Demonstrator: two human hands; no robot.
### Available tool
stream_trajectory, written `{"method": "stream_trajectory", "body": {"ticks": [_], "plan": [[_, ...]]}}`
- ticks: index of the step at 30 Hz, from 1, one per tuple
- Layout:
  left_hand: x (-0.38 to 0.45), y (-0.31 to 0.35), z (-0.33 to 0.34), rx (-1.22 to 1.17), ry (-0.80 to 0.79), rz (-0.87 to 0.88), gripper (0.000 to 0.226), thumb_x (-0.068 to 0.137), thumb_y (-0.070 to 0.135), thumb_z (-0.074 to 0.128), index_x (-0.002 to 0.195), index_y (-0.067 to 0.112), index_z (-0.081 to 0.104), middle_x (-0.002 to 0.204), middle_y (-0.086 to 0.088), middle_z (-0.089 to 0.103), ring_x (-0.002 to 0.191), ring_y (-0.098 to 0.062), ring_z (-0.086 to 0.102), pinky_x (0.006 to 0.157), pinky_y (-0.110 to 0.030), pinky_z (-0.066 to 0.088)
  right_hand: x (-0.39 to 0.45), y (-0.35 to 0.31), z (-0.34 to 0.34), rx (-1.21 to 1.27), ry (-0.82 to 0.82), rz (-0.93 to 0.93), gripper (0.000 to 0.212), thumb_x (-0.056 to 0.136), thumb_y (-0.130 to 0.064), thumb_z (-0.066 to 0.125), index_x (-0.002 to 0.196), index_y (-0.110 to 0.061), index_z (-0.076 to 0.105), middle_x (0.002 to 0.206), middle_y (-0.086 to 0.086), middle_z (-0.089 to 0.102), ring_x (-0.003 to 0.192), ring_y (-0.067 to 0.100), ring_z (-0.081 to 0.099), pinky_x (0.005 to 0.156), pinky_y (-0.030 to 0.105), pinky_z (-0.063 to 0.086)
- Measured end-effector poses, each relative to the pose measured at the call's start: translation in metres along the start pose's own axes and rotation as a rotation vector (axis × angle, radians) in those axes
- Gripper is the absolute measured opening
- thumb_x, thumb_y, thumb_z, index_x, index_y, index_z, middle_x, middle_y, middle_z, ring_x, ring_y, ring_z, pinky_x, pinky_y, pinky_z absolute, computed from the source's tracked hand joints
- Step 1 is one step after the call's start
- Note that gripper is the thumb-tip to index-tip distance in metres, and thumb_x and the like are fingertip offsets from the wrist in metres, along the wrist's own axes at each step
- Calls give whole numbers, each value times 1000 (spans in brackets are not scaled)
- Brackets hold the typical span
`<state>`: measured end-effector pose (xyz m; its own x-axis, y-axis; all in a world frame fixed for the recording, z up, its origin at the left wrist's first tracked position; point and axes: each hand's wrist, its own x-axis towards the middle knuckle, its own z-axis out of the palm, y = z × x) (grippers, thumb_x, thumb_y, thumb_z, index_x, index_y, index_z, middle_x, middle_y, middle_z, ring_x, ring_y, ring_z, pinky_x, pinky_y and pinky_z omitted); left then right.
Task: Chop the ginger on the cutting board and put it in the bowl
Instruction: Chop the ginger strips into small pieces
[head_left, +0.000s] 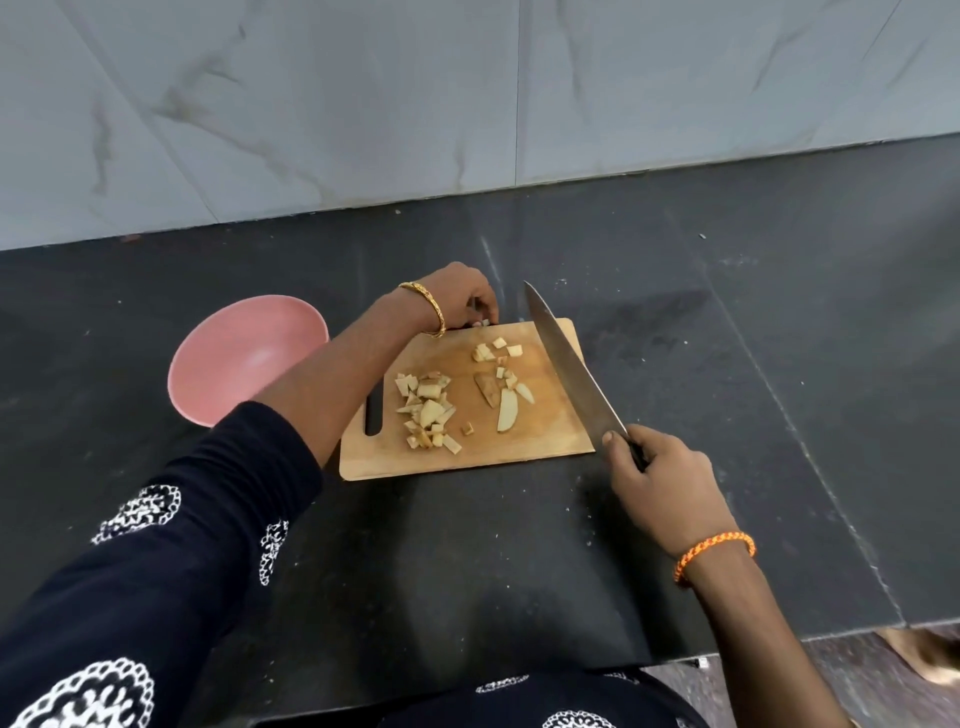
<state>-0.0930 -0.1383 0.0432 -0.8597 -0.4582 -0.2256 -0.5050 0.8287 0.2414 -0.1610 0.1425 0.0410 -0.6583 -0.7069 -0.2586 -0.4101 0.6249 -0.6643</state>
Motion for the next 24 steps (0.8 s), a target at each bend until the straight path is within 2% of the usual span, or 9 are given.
{"method": "stream_trajectory", "body": {"ticks": [3, 6, 10, 13, 16, 19, 22, 24], "plan": [[2, 0, 3, 2, -2, -37, 18, 88, 2, 54, 98, 9, 67, 99, -4, 65, 88, -17, 60, 76, -23, 44, -2, 2, 2, 8, 40, 43, 33, 95, -33, 45, 69, -14, 55, 56, 4, 51, 55, 21, 50, 51, 29, 39], [-4, -3, 2, -74, 40, -104, 11, 88, 10, 58, 96, 9, 64, 97, -2, 64, 83, -12, 56, 74, -22, 42, -5, 4, 5, -31, 75, 87, 29, 95, -35, 44, 80, -15, 59, 63, 5, 56, 64, 27, 57, 61, 34, 49], [-29, 10, -2, -355, 167, -95, 8, 86, 17, 63, 91, 14, 67, 85, 8, 63, 72, 0, 54, 72, -16, 45, -10, 1, 7, -210, 117, 98, 28, 95, -38, 39, 90, -18, 58, 74, 6, 59, 74, 32, 60, 65, 33, 48], [-50, 27, 4, -478, 140, -69, 13, 87, 18, 64, 97, 18, 71, 85, 11, 65, 70, 4, 57, 64, -5, 40, -14, -5, 11, -275, 86, 51, 28, 96, -37, 37, 89, -18, 57, 74, 6, 59, 72, 31, 59, 65, 33, 48], [-65, 35, 17, -504, 179, -113, 19, 85, 17, 66, 103, 20, 71, 99, 7, 68, 81, -5, 61, 70, -10, 43, -17, -12, 17, -281, 21, -28, 29, 96, -39, 38, 89, -19, 57, 73, 4, 59, 71, 28, 60, 66, 35, 52], [-76, 39, 32, -422, 271, -194, 25, 84, 8, 65, 106, 18, 69, 105, 2, 67, 88, -9, 59, 78, -17, 42, -17, -11, 16, -211, 34, -10, 30, 96, -38, 41, 80, -17, 55, 64, 0, 50, 68, 28, 51, 61, 32, 43], [-83, 45, 48, -296, 203, -169, 30, 85, 4, 61, 112, 17, 67, 114, -3, 62, 100, -15, 56, 85, -21, 44, -14, -5, 11, -146, 61, 28, 32, 94, -35, 44, 71, -15, 48, 63, 3, 50, 71, 32, 50, 60, 32, 39], [-84, 46, 54, -240, 174, -131, 37, 87, -2, 54, 118, 16, 64, 118, -5, 57, 108, -19, 52, 91, -25, 42, -13, -1, 10, -121, 69, 32, 31, 94, -35, 45, 74, -12, 51, 63, 4, 52, 68, 32, 52, 58, 32, 39]]}}
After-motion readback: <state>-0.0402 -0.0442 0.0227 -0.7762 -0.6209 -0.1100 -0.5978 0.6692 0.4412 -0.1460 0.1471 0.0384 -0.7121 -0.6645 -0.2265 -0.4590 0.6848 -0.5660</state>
